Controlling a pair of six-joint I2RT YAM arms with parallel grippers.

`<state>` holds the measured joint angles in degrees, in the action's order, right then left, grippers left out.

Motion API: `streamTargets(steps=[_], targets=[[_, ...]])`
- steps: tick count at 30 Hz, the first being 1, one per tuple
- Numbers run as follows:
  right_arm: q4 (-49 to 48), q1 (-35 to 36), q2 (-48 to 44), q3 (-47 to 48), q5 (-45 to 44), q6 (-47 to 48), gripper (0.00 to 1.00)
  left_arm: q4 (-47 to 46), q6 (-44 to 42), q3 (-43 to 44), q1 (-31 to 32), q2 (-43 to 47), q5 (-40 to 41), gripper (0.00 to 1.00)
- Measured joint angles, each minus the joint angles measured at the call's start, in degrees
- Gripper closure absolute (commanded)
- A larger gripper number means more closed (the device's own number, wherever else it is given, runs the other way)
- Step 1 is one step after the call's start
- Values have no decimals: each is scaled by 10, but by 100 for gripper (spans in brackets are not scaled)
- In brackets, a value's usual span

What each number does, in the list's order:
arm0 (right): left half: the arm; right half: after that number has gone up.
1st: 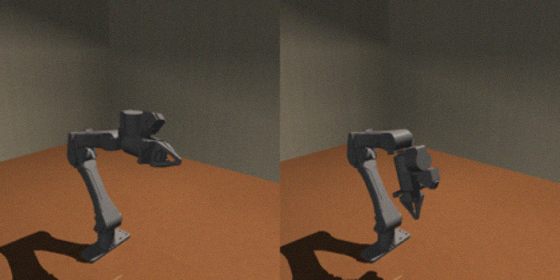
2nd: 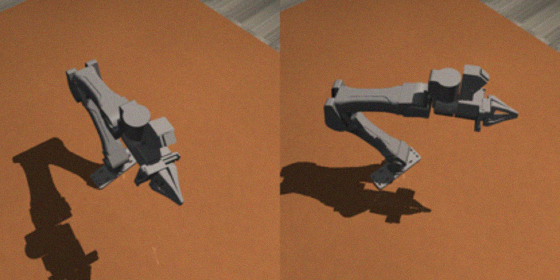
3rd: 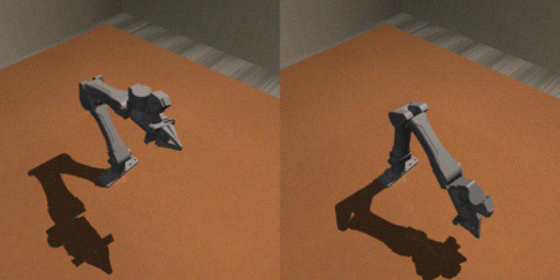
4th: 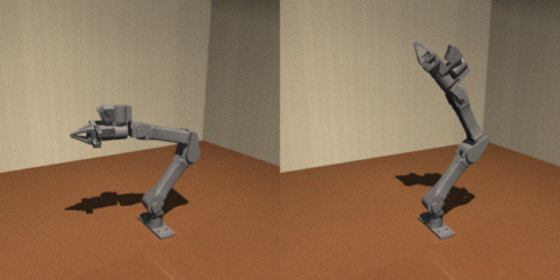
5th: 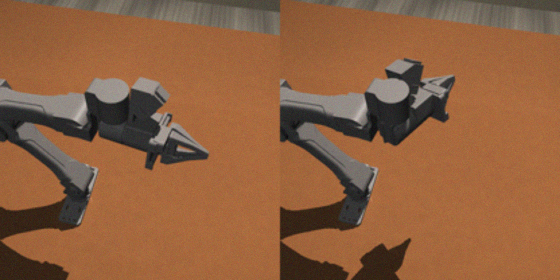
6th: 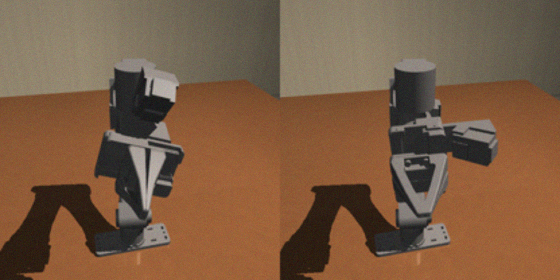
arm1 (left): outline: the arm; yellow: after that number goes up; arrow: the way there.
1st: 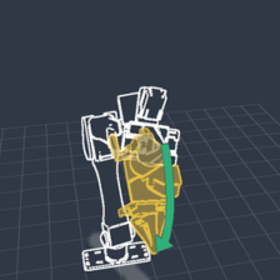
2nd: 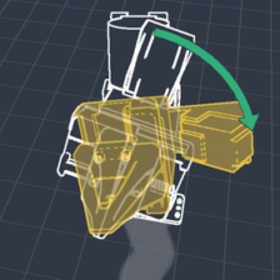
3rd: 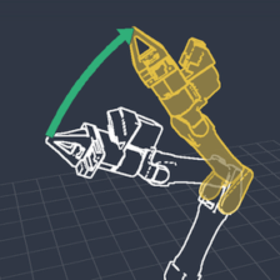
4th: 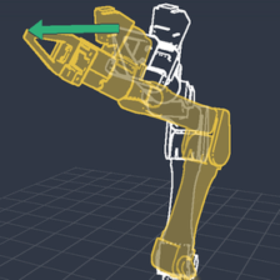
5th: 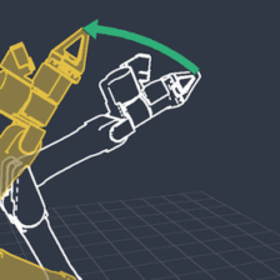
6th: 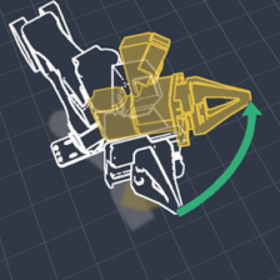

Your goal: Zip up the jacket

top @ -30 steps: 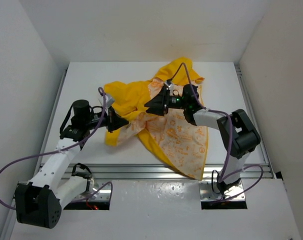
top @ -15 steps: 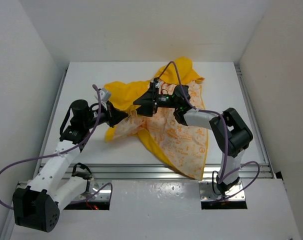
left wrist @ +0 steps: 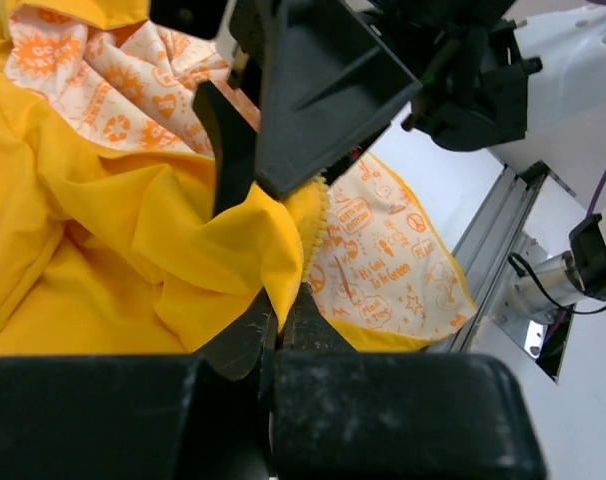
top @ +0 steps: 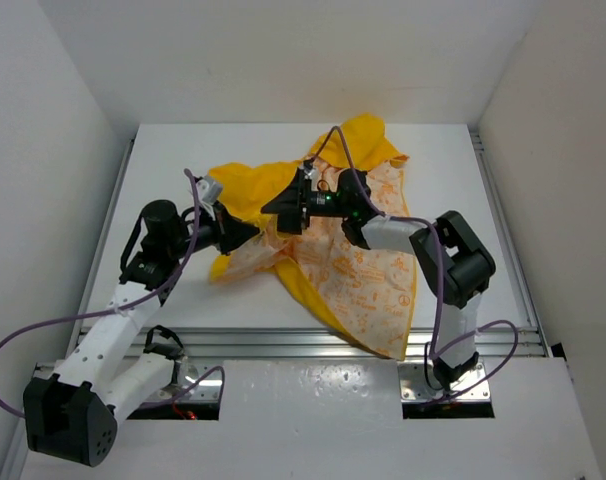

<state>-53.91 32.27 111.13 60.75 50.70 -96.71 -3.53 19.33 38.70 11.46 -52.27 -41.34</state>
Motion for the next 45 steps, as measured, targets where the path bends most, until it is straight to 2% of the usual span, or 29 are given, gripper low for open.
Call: streamTargets(steps=[3, 4, 5, 8, 9, 11, 12, 14, 15, 16, 18, 19, 21, 22, 24, 25, 28, 31, 32, 34, 36, 40, 45], targets=[[9, 0, 7, 26, 2, 19, 41, 0, 6, 0, 7, 0, -5, 100], [9, 0, 9, 34, 3, 23, 47, 0, 7, 0, 8, 0, -7, 100], [6, 1, 10, 42, 3, 25, 58, 0, 9, 0, 9, 0, -9, 100], [-7, 2, 11, 54, 10, 30, 70, 0, 10, 0, 9, 0, -8, 100], [-14, 2, 11, 55, 14, 30, 80, 0, 12, 0, 9, 0, -8, 100], [-26, 3, 11, 57, 28, 31, 88, 0, 18, 0, 10, -1, -8, 100], [-33, 5, 11, 58, 36, 33, 96, -1, 22, 0, 10, -2, -8, 100], [-41, 9, 11, 58, 49, 37, 98, -6, 30, 0, 10, -4, -8, 100], [-43, 10, 11, 58, 54, 38, 83, -10, 33, 0, 10, -5, -10, 100], [-42, 10, 11, 58, 57, 40, 61, -15, 38, -1, 10, -6, -12, 100], [-38, 10, 11, 58, 67, 47, 46, -21, 45, -4, 10, -9, -15, 100], [-38, 9, 11, 58, 70, 50, 29, -22, 49, -5, 10, -10, -15, 100], [-39, 2, 11, 57, 75, 49, 15, -21, 50, -5, 10, -12, -14, 100], [-41, -2, 10, 55, 75, 47, 5, -21, 50, -5, 9, -13, -13, 100], [-46, -13, 7, 49, 75, 42, 4, -22, 51, -5, 6, -13, -13, 100], [-47, -20, 4, 45, 76, 38, 0, -22, 52, -5, 4, -12, -12, 100], [-37, -42, -16, 21, 73, 52, 0, -26, 57, -5, 1, -12, -10, 100], [17, -72, -86, -47, 64, 98, 7, -23, 58, -5, -8, -12, -1, 100], [45, -82, -114, -64, 62, 115, 14, -21, 58, -5, -12, -10, 6, 100], [71, -97, -153, -80, 62, 131, 21, -19, 58, -5, -16, -5, 20, 100], [69, -107, -176, -81, 62, 126, 22, -18, 58, -4, -16, 0, 34, 100], [21, -84, -176, -80, 66, 64, 22, -20, 66, 6, -17, 2, 56, 100], [21, -22, -139, -69, 64, 57, 23, -26, 79, 11, -17, 2, 61, 100]])
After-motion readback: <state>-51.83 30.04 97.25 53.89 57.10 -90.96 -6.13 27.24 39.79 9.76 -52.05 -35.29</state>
